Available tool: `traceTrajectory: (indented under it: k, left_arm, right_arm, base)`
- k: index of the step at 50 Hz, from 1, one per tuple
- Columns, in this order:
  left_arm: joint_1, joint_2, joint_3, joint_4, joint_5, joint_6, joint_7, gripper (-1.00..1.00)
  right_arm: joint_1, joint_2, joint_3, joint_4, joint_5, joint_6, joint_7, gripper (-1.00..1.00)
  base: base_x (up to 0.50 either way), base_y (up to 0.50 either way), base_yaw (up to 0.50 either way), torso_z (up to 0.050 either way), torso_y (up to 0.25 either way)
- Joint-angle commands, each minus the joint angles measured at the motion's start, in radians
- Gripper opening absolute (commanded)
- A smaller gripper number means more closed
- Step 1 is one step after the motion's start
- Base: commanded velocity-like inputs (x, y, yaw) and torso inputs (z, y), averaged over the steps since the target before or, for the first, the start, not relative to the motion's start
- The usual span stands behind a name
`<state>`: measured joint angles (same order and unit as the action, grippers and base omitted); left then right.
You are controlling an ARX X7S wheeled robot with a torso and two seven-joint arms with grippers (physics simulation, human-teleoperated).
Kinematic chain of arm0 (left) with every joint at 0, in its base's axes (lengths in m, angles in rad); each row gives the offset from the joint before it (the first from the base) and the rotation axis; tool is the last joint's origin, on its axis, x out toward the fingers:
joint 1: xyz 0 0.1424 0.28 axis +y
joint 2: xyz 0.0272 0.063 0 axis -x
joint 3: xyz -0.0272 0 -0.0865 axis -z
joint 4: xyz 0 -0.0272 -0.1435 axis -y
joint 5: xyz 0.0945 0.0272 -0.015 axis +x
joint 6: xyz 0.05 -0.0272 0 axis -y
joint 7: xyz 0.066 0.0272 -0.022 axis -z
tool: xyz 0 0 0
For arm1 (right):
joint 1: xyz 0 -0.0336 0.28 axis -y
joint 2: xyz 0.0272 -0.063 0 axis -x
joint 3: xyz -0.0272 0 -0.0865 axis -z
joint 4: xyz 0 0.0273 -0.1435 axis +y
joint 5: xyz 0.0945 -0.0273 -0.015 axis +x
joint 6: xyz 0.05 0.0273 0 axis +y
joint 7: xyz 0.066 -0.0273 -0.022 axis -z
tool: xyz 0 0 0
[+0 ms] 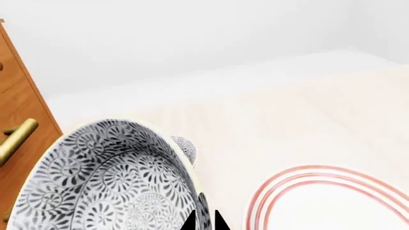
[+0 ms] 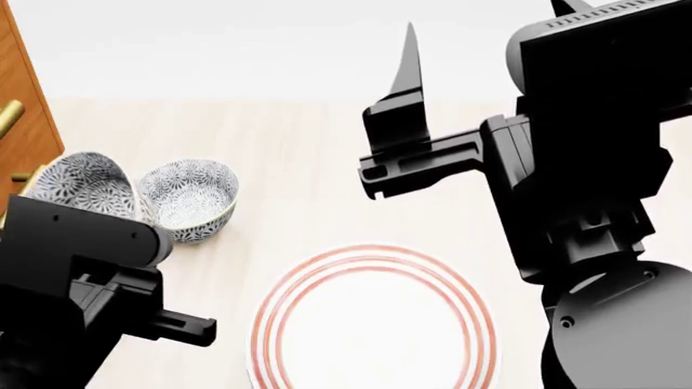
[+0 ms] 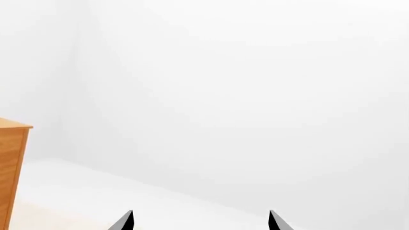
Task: Put the bowl at the front on the plate.
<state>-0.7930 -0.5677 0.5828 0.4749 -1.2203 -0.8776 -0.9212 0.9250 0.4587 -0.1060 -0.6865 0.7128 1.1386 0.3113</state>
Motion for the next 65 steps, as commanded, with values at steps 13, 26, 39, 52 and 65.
traceTrajectory:
  k: [13, 26, 39, 52, 65]
  left_arm:
    - [-0.119, 0.016, 0.026, -0.023, 0.029, -0.022, 0.092, -1.0]
    - [-0.218, 0.052, 0.062, -0.081, 0.068, -0.042, 0.156, -1.0]
    - [-0.31, 0.081, 0.091, -0.14, 0.087, -0.054, 0.245, -1.0]
    - [-0.358, 0.099, 0.131, -0.169, 0.127, -0.052, 0.307, -1.0]
    - [-0.401, 0.134, 0.184, -0.23, 0.21, 0.003, 0.406, -1.0]
  right_arm:
    - [0.011, 0.005, -0.008, -0.001, 0.001, -0.02, 0.002, 1.0]
    - [0.03, 0.009, -0.002, -0.007, 0.012, -0.013, 0.009, 1.0]
    - [0.037, 0.008, -0.014, 0.01, 0.008, -0.031, 0.002, 1.0]
    - [0.04, 0.01, -0.019, 0.006, 0.011, -0.036, 0.005, 1.0]
    - [0.034, 0.014, -0.022, 0.003, 0.013, -0.04, 0.011, 1.0]
  base:
    - [0.0, 0.0, 0.0, 0.0, 0.0]
    - [0.0, 0.0, 0.0, 0.0, 0.001]
    - [0.0, 0.0, 0.0, 0.0, 0.001]
    - [0.0, 0.0, 0.0, 0.0, 0.0]
    - [0.0, 0.0, 0.0, 0.0, 0.001]
